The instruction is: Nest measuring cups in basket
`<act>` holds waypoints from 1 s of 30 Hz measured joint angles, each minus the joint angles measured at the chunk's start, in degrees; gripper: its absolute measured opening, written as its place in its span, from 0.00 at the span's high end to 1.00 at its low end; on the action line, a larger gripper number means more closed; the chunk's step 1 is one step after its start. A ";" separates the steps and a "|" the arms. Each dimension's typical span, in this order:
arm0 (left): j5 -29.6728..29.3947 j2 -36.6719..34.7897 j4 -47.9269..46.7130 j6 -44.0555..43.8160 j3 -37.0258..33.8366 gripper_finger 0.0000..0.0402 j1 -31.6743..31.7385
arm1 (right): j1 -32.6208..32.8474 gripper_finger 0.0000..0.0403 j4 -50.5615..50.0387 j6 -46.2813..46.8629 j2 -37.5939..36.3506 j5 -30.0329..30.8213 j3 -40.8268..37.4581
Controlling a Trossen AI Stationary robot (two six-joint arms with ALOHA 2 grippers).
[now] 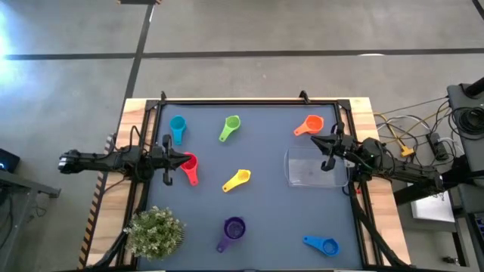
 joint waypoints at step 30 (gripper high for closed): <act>0.00 0.02 -0.02 0.00 0.00 1.00 -0.02 | -0.01 0.96 1.46 9.38 0.00 -0.55 0.02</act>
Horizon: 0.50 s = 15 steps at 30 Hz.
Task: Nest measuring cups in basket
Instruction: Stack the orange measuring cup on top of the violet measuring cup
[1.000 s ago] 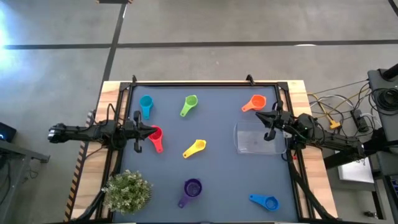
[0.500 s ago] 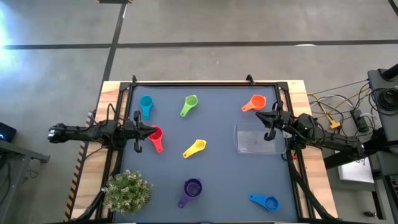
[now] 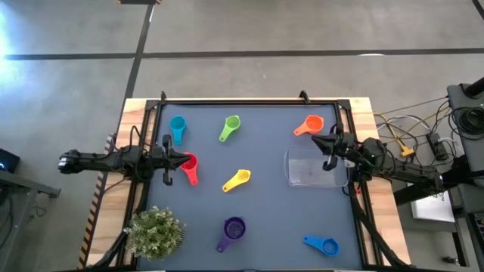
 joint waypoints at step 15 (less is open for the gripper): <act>0.00 0.00 0.00 0.00 0.00 1.00 0.00 | 0.00 0.96 0.76 15.21 0.00 -0.10 0.00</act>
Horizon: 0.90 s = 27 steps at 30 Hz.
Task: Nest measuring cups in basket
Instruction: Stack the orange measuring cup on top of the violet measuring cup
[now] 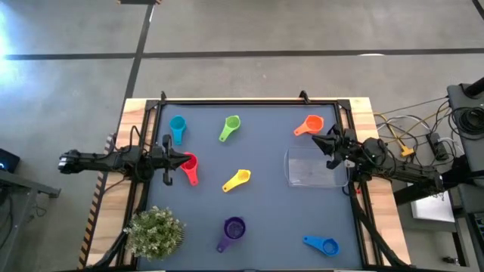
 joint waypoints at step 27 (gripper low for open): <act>0.00 -0.01 0.01 0.00 0.00 1.00 0.00 | -0.84 0.61 -49.22 -19.98 47.83 16.60 46.96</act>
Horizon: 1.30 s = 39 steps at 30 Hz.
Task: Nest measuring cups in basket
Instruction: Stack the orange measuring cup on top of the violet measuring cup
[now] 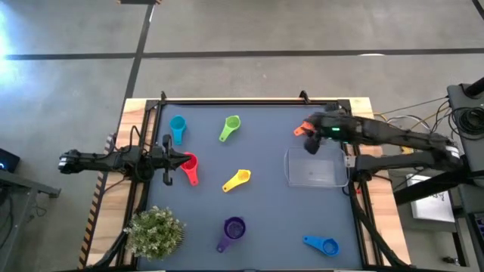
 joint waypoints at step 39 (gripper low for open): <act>0.00 0.03 0.30 0.02 0.00 1.00 0.00 | -24.30 0.55 -1.95 2.86 23.67 -6.54 -3.77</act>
